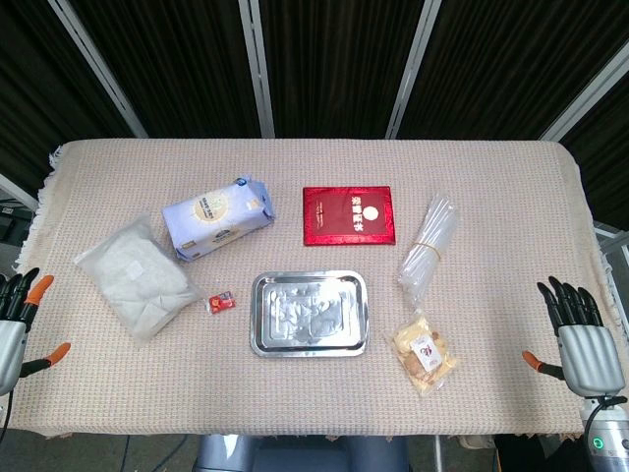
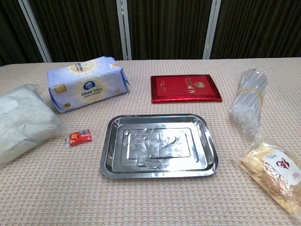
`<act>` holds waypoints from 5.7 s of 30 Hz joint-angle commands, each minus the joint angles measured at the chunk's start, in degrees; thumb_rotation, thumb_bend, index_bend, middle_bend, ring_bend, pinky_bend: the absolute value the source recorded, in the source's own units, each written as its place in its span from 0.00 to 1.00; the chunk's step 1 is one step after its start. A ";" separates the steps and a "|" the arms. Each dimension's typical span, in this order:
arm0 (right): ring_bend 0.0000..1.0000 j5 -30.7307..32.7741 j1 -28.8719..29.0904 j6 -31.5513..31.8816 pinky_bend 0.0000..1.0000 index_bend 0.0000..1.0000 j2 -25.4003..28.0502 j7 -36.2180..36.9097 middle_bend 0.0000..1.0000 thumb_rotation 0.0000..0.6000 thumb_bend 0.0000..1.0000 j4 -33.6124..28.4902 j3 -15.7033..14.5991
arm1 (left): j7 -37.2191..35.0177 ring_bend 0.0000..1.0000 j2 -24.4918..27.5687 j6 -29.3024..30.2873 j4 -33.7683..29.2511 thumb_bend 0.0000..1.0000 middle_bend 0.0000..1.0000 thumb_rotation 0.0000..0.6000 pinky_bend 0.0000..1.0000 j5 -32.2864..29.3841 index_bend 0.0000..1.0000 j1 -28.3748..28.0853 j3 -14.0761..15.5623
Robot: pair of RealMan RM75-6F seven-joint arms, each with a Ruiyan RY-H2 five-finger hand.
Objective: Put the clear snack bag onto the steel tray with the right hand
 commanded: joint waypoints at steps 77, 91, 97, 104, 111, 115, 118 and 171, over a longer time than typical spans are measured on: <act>0.00 -22.64 30.99 -37.35 0.06 0.05 -0.35 9.37 0.00 1.00 0.00 0.20 -10.82 | 0.42 0.00 0.92 -2.95 -0.88 0.09 0.00 0.95 0.00 -1.99 0.11 -0.20 0.33; 0.04 -18.81 33.40 -40.79 0.19 0.28 -2.11 8.63 0.12 1.00 0.00 3.53 -11.86 | 0.27 0.00 0.63 -3.20 -0.90 0.09 0.00 0.94 0.00 -2.14 0.11 -0.35 0.22; 0.25 -17.67 33.88 -40.94 0.40 0.53 -3.53 6.28 0.32 1.00 0.07 4.40 -11.95 | 0.26 0.00 0.71 -3.33 -1.00 0.09 0.00 0.94 0.00 -2.10 0.11 -0.57 0.06; 0.31 -17.11 35.25 -36.62 0.49 0.56 0.83 4.57 0.38 1.00 0.09 -2.71 -9.15 | 0.20 0.00 0.61 -3.53 -0.96 0.09 0.00 0.94 0.00 -2.22 0.11 -0.85 -0.16; 0.31 -13.54 38.60 -35.37 0.49 0.56 1.74 6.62 0.38 1.00 0.09 -8.75 -3.58 | 0.13 0.00 0.23 -3.98 -0.71 0.09 0.00 0.94 0.00 -2.08 0.11 -1.25 -0.17; 0.31 -11.85 40.24 -35.70 0.49 0.54 -0.69 7.70 0.38 1.00 0.09 -9.64 -1.49 | -0.03 0.00 0.21 -4.21 -0.47 0.09 0.00 0.94 0.00 -2.51 0.11 -1.32 -0.27; 0.30 -11.00 41.52 -36.51 0.49 0.53 -2.86 7.85 0.38 1.00 0.09 -9.65 -0.41 | -0.15 0.00 0.21 -4.34 -0.34 0.09 0.00 0.94 0.00 -2.73 0.11 -1.36 -0.33; 0.00 6.24 13.28 1.15 0.00 0.00 -2.49 -14.20 0.00 1.00 0.08 -5.37 -3.98 | -1.00 0.00 -1.34 -1.28 1.67 0.09 0.00 0.94 0.00 -1.34 0.11 -0.61 -0.33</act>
